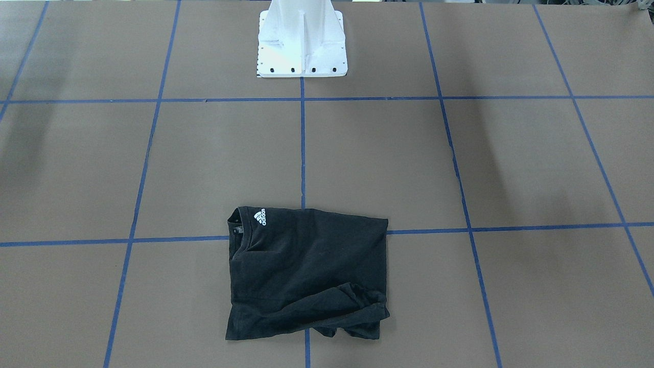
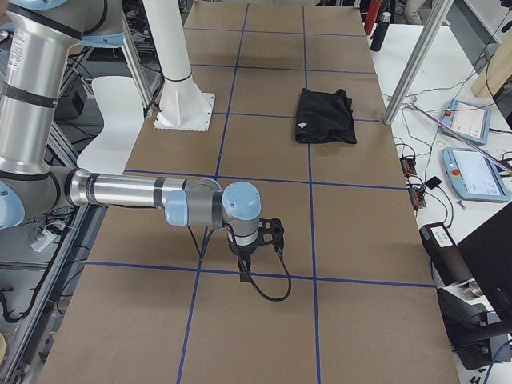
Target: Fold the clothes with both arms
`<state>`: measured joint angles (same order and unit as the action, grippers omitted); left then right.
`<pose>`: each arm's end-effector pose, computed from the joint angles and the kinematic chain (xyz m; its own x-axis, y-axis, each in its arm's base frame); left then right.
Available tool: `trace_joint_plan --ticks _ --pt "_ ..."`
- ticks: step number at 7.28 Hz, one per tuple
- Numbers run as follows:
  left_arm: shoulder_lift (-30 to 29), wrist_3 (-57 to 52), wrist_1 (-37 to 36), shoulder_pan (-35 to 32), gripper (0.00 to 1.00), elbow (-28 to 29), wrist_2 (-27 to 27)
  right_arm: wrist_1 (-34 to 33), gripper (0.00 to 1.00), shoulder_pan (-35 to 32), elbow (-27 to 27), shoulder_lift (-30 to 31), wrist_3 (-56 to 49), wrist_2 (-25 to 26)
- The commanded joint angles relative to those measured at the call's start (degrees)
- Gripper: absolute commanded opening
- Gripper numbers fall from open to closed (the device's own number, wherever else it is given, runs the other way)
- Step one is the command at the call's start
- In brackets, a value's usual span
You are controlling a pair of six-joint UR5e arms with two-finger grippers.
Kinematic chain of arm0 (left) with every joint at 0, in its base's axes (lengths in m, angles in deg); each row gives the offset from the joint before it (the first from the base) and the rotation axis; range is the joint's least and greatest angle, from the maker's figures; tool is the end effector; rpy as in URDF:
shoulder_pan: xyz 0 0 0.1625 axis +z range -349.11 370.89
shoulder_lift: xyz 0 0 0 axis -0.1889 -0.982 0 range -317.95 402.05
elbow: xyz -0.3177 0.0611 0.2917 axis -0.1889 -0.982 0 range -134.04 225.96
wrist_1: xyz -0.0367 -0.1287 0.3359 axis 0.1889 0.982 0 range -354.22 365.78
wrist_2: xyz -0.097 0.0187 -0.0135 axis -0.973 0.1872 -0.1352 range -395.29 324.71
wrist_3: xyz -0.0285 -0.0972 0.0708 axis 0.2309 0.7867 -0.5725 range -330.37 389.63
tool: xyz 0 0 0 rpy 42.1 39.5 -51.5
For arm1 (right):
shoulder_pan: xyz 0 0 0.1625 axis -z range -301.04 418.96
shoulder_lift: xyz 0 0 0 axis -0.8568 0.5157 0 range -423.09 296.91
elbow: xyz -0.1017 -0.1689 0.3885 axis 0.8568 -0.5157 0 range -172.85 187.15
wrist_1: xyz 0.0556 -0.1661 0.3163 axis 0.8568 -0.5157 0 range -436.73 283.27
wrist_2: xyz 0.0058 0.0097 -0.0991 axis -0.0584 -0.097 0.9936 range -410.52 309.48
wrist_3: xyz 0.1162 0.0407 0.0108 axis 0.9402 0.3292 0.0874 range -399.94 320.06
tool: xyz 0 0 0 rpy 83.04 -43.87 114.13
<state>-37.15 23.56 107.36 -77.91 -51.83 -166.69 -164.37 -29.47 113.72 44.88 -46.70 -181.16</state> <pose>-0.0439 -0.3673 0.6850 0.7416 0.2182 -0.6344 -0.0998 0.9710 0.2173 0.0444 -0.3042 0.6772 0.7497 -0.1493 0.6447 0.1165 0.9888 0.0935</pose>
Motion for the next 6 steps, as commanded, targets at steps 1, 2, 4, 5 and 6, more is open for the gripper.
trace_joint_plan --ticks 1,2,4,5,6 --pt "-0.17 -0.09 0.29 0.21 1.0 -0.11 -0.09 0.09 1.0 0.0 -0.05 -0.04 0.0 0.03" --pt "-0.26 0.0 0.29 0.21 1.0 -0.2 -0.18 0.09 1.0 0.0 -0.05 -0.04 0.0 -0.06" --pt "-0.17 0.0 0.2 0.12 1.0 -0.12 -3.67 0.09 1.0 0.09 -0.23 0.05 -0.26 -0.06" --pt "-0.17 -0.09 0.2 0.21 1.0 -0.03 -5.17 0.09 1.0 0.27 -0.31 0.05 -0.35 -0.06" --pt "-0.17 0.0 0.2 0.21 1.0 0.15 -5.19 0.09 1.0 0.36 -0.31 0.05 -0.27 -0.06"
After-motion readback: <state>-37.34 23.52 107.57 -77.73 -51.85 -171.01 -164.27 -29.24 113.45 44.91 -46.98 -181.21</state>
